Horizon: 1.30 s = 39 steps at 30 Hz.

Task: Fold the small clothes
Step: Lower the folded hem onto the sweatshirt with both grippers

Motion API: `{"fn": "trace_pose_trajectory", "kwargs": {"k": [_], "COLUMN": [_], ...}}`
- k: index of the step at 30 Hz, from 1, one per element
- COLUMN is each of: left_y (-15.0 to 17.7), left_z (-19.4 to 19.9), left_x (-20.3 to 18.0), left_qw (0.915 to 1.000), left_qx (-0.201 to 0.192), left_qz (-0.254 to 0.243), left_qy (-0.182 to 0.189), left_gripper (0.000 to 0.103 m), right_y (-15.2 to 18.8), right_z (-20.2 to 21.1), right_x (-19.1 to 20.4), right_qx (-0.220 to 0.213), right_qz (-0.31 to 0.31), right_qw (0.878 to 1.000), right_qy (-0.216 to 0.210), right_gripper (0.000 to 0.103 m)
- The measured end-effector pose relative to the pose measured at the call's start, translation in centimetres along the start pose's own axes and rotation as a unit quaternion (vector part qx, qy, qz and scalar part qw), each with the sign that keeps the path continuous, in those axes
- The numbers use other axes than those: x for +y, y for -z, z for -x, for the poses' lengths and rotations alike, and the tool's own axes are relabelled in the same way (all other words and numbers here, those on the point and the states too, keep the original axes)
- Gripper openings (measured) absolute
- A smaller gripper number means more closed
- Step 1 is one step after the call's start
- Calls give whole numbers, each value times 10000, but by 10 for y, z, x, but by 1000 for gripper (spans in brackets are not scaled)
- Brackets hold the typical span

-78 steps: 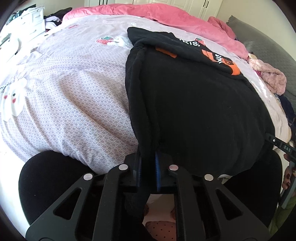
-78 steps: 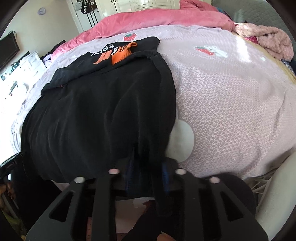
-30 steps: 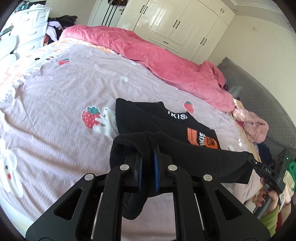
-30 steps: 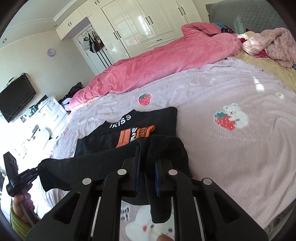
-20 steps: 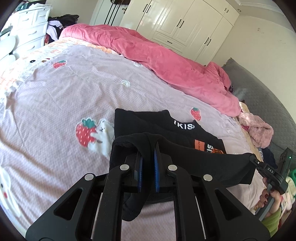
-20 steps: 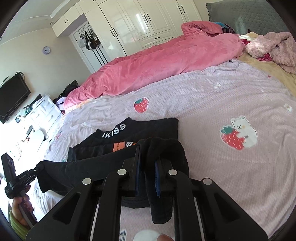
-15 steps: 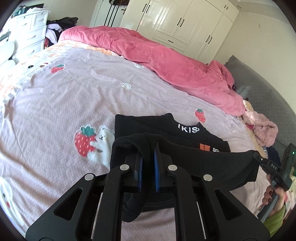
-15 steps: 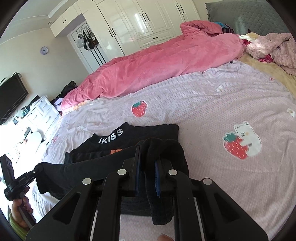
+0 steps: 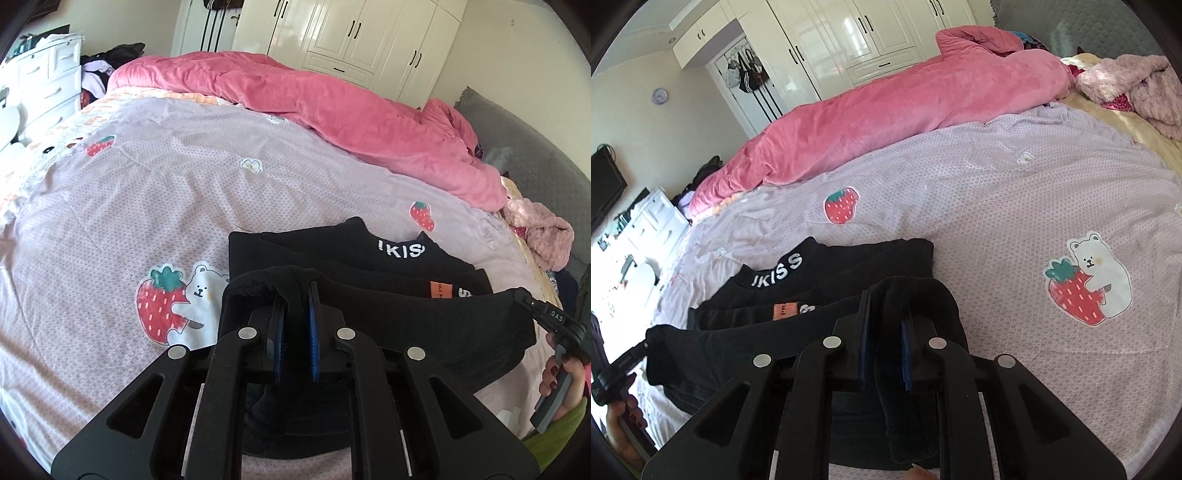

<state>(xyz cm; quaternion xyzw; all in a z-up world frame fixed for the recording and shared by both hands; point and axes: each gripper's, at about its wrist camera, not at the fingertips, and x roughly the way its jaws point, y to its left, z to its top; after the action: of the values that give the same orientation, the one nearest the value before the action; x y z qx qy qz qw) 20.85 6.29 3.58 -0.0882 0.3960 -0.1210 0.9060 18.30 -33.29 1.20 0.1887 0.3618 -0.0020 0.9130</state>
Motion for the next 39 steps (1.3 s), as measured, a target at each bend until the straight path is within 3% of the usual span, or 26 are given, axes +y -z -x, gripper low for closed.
{"fn": "trace_pose_trajectory", "kwargs": {"k": [2, 3, 5, 9, 16, 23, 29, 31, 33, 34, 36, 39], "left_y": [1, 1, 1, 1, 7, 16, 28, 33, 37, 38, 38, 38], "left_z": [-4, -5, -5, 6, 35, 40, 33, 31, 29, 28, 25, 18], "left_x": [1, 2, 3, 7, 16, 23, 15, 11, 8, 7, 7, 8], "left_qw": [10000, 10000, 10000, 9997, 9990, 9982, 9988, 9991, 9991, 9990, 9989, 9984], "left_qx": [19, 23, 54, -73, -296, -83, 246, 327, 364, 378, 386, 473], "left_qz": [9, 18, 50, 183, 249, 333, 142, -44, -177, -214, -264, -294], "left_qy": [12, 17, 56, 165, 240, 500, 406, 264, 134, 90, 28, -53], "left_gripper": [6, 6, 8, 25, 27, 34, 36, 36, 36, 34, 25, 8], "right_y": [2, 3, 4, 5, 16, 28, 41, 43, 44, 44, 44, 43], "right_z": [0, 2, 8, 22, 41, 45, 33, 30, 28, 27, 24, 23], "right_x": [2, 2, 2, -2, -3, -9, -4, -3, -1, -2, -4, -10], "right_qx": [19, 12, -68, -199, -151, 3, 272, 312, 333, 337, 332, 330], "right_qz": [29, 23, 12, -46, -24, -87, 75, 114, 129, 120, 97, 23], "right_qw": [10000, 10000, 10000, 9997, 9996, 9997, 9995, 9994, 9993, 9993, 9994, 9994], "right_qy": [25, 36, 52, -107, -247, -220, -118, -112, -119, -113, -56, -65], "right_gripper": [21, 35, 51, 51, 52, 56, 56, 53, 34, 31, 17, 9]}}
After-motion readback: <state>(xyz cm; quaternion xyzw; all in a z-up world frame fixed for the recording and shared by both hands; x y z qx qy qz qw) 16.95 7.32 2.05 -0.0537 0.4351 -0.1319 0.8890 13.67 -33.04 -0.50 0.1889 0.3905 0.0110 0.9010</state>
